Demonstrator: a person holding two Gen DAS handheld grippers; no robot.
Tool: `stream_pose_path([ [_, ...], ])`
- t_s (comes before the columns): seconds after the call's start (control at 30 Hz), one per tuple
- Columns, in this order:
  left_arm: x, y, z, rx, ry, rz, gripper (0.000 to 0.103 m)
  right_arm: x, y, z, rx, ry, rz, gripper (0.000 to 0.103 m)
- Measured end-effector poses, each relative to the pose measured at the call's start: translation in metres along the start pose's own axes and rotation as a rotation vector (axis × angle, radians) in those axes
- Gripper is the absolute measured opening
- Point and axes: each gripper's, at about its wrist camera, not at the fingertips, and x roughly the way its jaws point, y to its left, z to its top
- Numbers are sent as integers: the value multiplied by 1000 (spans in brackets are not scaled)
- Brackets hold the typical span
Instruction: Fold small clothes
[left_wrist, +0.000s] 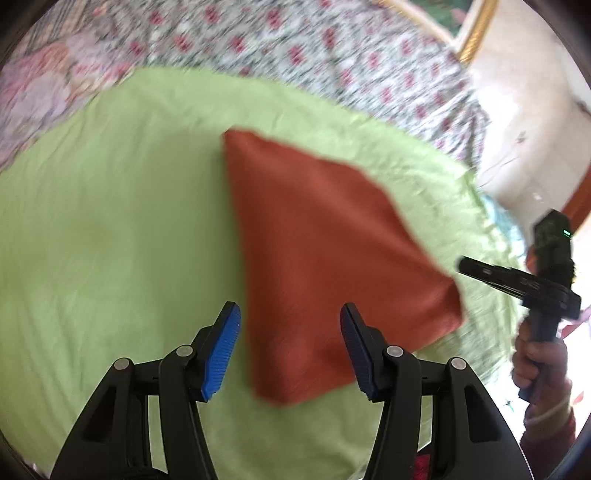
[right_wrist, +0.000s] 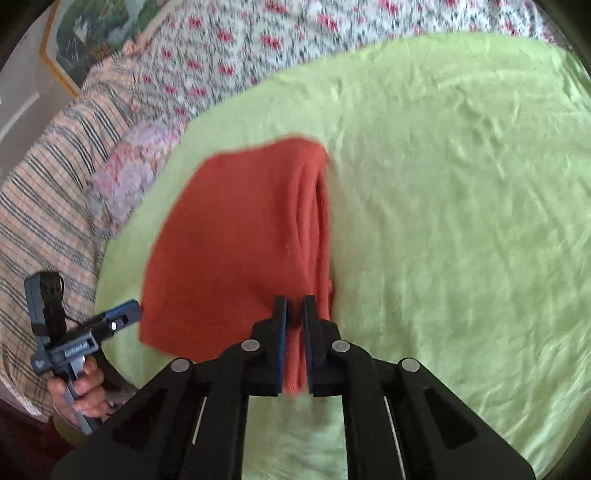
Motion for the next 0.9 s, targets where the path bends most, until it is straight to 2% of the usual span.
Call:
stream_pose_path([
  [0.13, 8, -11, 17, 41, -28, -64, 53, 17, 22, 36, -26, -30, 42, 9],
  [0.27, 35, -11, 20, 30, 27, -102, 51, 60, 37, 65, -47, 12, 107, 9],
  [0.33, 50, -10, 16, 23, 58, -105, 50, 86, 38, 75, -48, 36, 88, 9],
  [0.4, 63, -7, 12, 25, 78, -89, 45, 111, 29, 81, -37, 69, 19, 9],
  [0.43, 67, -6, 11, 34, 76, -91, 44, 122, 19, 82, -27, 79, -55, 5],
  [0.47, 69, -5, 10, 34, 71, -86, 40, 127, 11, 82, -13, 81, -77, 0],
  [0.57, 76, -4, 11, 14, 69, -97, 39, 129, -15, 81, 58, 61, -76, 0],
  [0.7, 75, -3, 11, 17, 76, -92, 39, 127, -11, 83, 39, 53, -108, 0],
  [0.87, 48, -7, -3, 20, 71, -93, 40, 120, -18, 82, 85, 49, -62, 0],
  [0.9, 43, -8, -6, 28, 66, -89, 40, 113, -15, 81, 86, 45, -50, 3],
])
